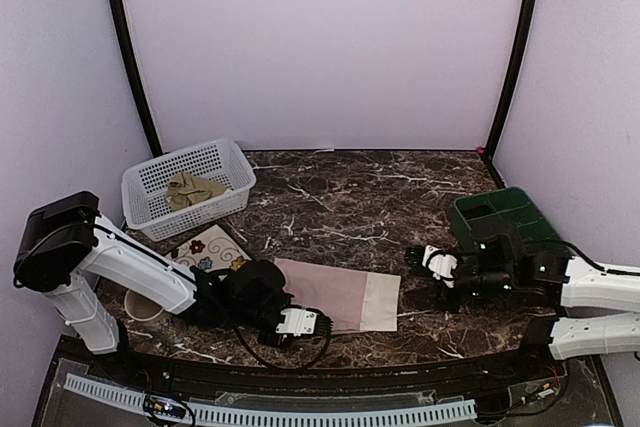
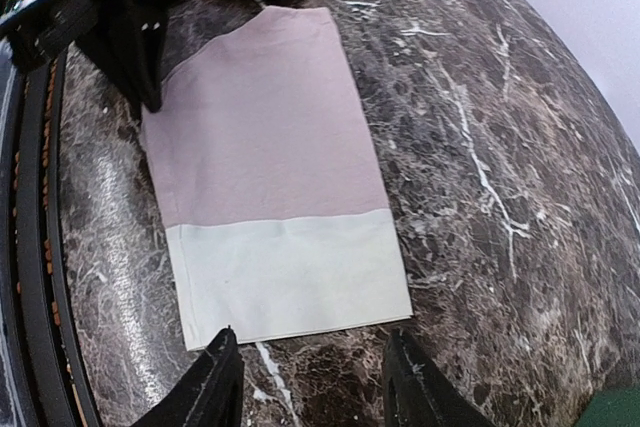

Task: Roll the underwear
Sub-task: Pick up the underwear from the center of the board.

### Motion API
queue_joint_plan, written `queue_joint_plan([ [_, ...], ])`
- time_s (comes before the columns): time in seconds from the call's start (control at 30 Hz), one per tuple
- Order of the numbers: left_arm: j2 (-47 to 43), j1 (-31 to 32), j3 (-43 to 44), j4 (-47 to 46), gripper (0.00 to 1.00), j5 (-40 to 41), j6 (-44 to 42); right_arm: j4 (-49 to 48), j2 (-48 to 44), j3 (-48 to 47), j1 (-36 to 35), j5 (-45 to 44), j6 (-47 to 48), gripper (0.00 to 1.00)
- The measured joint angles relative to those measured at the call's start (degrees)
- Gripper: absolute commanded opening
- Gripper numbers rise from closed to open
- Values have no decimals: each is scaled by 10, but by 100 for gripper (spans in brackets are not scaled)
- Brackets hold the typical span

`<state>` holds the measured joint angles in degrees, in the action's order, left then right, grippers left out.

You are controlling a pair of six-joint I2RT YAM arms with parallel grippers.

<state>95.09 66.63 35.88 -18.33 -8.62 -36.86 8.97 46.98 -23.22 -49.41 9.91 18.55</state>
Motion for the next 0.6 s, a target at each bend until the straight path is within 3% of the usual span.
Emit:
queue_joint_plan([
  [0.6, 5, -52, 52, 52, 0, -87, 28, -23, 138, 12, -136, -6, 93, 43],
])
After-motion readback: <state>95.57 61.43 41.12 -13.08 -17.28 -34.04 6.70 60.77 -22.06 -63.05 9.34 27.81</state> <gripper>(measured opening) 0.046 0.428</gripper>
